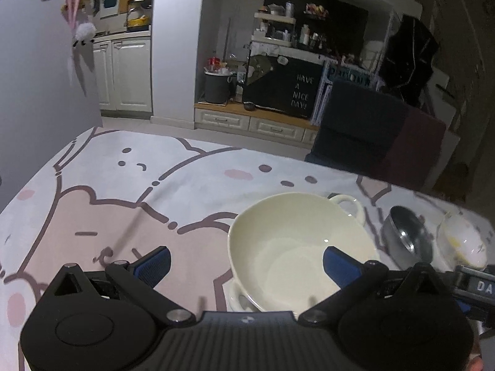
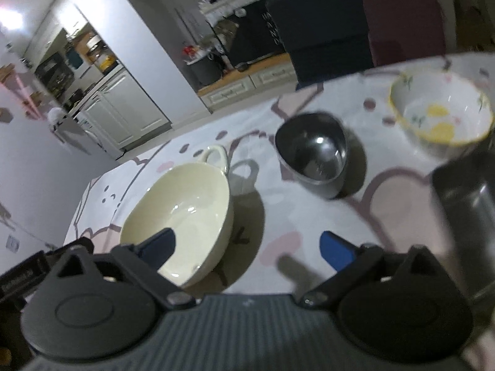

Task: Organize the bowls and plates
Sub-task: 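Move to the cream two-handled bowl and grasp its rim with the right gripper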

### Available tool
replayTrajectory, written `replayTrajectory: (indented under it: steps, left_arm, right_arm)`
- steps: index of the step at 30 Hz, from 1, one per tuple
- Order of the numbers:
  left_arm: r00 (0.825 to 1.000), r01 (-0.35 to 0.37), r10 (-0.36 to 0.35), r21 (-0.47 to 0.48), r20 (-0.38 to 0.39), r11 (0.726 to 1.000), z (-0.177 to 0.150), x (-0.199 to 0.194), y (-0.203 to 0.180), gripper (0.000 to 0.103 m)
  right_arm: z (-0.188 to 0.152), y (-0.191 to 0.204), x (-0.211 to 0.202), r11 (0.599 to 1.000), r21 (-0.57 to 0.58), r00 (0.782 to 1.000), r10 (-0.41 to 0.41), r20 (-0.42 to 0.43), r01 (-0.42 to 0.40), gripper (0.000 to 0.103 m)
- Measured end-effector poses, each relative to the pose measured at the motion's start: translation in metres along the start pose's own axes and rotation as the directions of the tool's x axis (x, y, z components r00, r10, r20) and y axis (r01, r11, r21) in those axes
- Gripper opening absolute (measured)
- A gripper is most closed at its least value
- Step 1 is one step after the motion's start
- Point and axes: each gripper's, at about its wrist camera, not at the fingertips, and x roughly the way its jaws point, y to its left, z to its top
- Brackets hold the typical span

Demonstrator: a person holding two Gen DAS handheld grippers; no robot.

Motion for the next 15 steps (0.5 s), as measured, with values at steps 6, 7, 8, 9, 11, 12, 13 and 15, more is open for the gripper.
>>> replayTrajectory:
  steps: [6,7,8,9,11,12,13,15]
  left_arm:
    - [1.000,-0.016,0.016,0.066,-0.004,0.998,0.003,0.026,0.000,0.103]
    - [1.000,-0.018,0.018,0.065,-0.002,0.998,0.003,0.029,0.001,0.103]
    - [1.000,-0.017,0.017,0.058,-0.003,0.998,0.003,0.032,0.002,0.103]
    - [1.000,-0.014,0.015,0.049,-0.007,0.999,0.003,0.035,0.004,0.103]
    - [1.000,-0.007,0.008,0.035,-0.016,0.999,0.003,0.040,0.008,0.103]
    - [1.000,-0.006,0.006,0.030,-0.022,1.000,0.003,0.041,0.009,0.103]
    - [1.000,-0.006,0.006,0.028,-0.026,1.000,0.002,0.043,0.010,0.103]
    - [0.999,-0.004,0.004,0.020,-0.038,1.000,0.001,0.043,0.012,0.103]
  right_arm:
    - [-0.011,0.010,0.034,0.992,0.126,0.998,0.017,-0.053,-0.010,0.074]
    - [-0.014,0.012,0.038,0.988,0.152,0.998,0.026,-0.056,-0.018,0.068]
    - [-0.015,0.014,0.042,0.985,0.173,0.997,0.034,-0.064,-0.023,0.066]
    - [-0.018,0.017,0.045,0.981,0.193,0.996,0.042,-0.074,-0.026,0.062]
    - [-0.024,0.025,0.051,0.975,0.218,0.994,0.058,-0.090,-0.037,0.057]
    - [-0.027,0.029,0.053,0.974,0.223,0.993,0.060,-0.098,-0.037,0.054]
    - [-0.030,0.034,0.057,0.973,0.228,0.993,0.058,-0.107,-0.032,0.046]
    - [-0.033,0.038,0.060,0.973,0.232,0.992,0.036,-0.120,-0.007,0.034]
